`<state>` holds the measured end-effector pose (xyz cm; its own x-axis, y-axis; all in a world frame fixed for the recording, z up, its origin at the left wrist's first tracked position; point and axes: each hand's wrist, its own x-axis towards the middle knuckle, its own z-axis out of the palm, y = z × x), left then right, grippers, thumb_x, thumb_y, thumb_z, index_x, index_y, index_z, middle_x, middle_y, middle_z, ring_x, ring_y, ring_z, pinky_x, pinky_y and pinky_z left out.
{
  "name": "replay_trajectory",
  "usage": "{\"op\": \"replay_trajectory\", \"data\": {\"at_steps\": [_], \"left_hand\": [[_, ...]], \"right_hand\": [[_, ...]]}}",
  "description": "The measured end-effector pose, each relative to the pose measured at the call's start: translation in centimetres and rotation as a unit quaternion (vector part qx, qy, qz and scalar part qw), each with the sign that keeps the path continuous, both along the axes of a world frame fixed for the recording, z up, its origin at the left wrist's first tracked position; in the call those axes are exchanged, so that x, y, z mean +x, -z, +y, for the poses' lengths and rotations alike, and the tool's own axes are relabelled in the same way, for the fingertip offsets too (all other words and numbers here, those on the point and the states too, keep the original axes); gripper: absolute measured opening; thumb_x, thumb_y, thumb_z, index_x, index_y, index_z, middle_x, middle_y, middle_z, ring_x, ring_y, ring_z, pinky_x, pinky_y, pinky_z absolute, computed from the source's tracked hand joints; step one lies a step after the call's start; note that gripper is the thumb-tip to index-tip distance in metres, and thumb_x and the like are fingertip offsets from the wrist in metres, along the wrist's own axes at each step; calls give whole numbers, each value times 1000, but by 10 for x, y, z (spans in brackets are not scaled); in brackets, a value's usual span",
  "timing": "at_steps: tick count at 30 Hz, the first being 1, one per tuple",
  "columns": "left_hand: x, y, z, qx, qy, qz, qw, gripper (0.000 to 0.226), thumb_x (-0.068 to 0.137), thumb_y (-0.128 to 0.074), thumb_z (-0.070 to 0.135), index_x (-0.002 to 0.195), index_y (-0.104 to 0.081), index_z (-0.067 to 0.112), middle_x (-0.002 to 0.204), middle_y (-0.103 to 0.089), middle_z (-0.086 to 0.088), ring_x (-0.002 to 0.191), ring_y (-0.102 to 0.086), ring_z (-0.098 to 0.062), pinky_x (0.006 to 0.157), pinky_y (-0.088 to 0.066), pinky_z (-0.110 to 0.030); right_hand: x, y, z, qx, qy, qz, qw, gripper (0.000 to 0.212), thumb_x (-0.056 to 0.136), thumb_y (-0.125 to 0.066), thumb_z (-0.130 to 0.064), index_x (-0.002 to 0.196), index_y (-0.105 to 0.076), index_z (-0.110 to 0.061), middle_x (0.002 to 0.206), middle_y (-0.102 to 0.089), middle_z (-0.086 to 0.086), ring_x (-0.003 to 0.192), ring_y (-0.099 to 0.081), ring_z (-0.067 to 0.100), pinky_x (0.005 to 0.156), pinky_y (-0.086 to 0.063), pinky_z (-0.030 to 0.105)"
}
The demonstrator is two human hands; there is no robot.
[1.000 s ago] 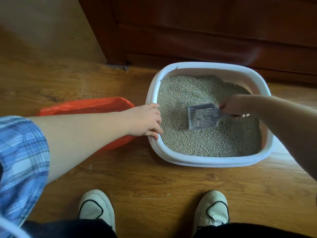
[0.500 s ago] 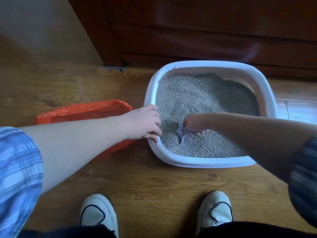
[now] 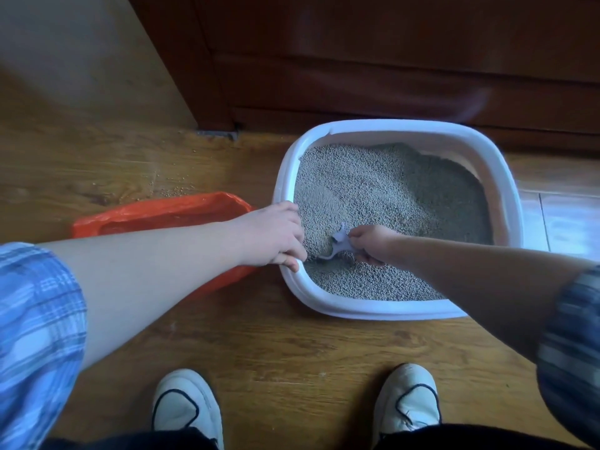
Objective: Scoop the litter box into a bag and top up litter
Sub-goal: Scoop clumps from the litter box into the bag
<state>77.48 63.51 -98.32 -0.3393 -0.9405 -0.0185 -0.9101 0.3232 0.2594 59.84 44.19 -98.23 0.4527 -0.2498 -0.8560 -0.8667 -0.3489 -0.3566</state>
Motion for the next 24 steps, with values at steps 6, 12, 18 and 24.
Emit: {"op": "replay_trajectory", "data": {"at_steps": [6,12,18,24], "left_hand": [[-3,-6,0,-4,0,-25,1000,47,86,-37,64,85,-73,34,78,-65,14,91,-63,-17,108,-25,-40],[-4,-8,0,9,1,-30,1000,44,86,-38,63,86,-73,36,78,-65,13,91,-63,-18,108,-22,-40],[-4,-10,0,24,-1,-39,999,39,85,-45,63,91,-74,37,81,-67,13,96,-62,-18,109,-19,-39],[-4,-9,0,37,-14,-43,998,41,87,-43,64,93,-74,37,86,-67,13,101,-61,-18,112,-13,-38]], "right_hand": [[18,-7,2,-62,-4,-71,996,23,105,-43,-19,88,-58,-20,77,-56,2,56,-43,12,49,-38,21],[16,-20,-9,33,131,-105,985,19,105,-45,-16,95,-61,-14,67,-55,1,45,-41,10,39,-32,21],[7,-28,-32,-89,77,-118,986,21,104,-44,-14,93,-61,-20,71,-56,3,52,-44,12,41,-37,20],[-11,-40,-57,-184,-2,-175,967,27,96,-45,-18,72,-57,-19,65,-58,2,54,-48,18,53,-38,33]]}}
